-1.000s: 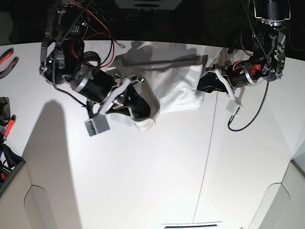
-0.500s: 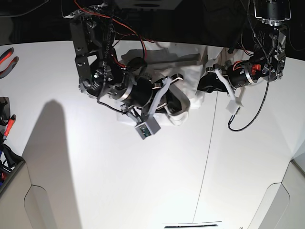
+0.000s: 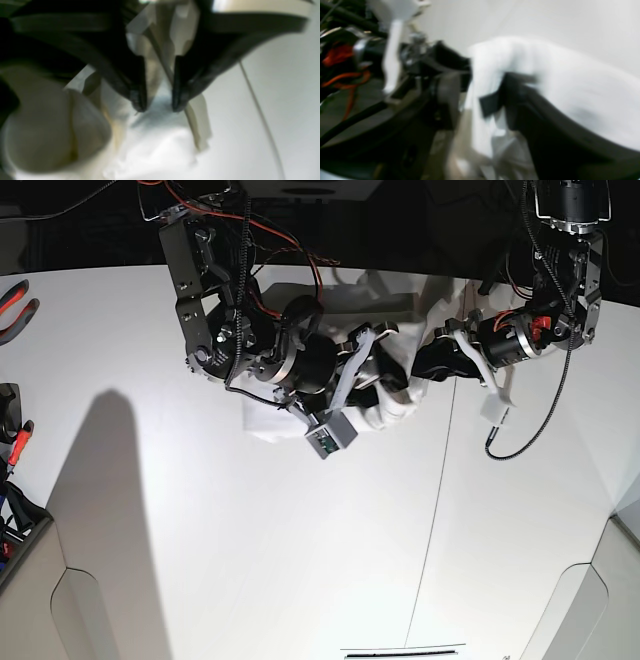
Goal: Layout the t-shirt on the table in an organized manner, then fold the t-shirt properly
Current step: 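Fold the shirt end with the right gripper over toward the left gripper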
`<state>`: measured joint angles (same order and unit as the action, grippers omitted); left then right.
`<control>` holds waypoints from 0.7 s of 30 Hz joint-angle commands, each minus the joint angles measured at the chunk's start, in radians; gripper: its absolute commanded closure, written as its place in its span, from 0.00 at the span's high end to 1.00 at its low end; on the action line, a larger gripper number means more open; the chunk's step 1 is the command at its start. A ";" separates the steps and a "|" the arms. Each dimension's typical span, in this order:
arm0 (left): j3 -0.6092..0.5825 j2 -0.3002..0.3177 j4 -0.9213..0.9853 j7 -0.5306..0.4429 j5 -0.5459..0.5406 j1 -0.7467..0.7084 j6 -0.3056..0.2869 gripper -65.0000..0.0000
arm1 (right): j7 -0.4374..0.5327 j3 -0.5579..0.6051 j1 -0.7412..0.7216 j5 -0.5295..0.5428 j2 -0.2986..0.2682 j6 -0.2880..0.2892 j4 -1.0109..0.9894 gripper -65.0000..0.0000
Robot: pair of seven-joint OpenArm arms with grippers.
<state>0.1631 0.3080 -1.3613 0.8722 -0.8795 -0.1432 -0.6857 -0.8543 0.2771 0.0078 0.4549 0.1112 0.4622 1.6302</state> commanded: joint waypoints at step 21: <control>0.274 0.045 -0.336 0.135 -0.357 0.013 -0.012 0.00 | -0.188 -0.086 -0.082 0.061 0.039 0.038 0.332 0.00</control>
<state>0.4332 0.3435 -1.6802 1.0279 -1.2045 -0.1413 -0.6857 -1.0599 0.1860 -0.0689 0.4965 0.1425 0.4953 1.9495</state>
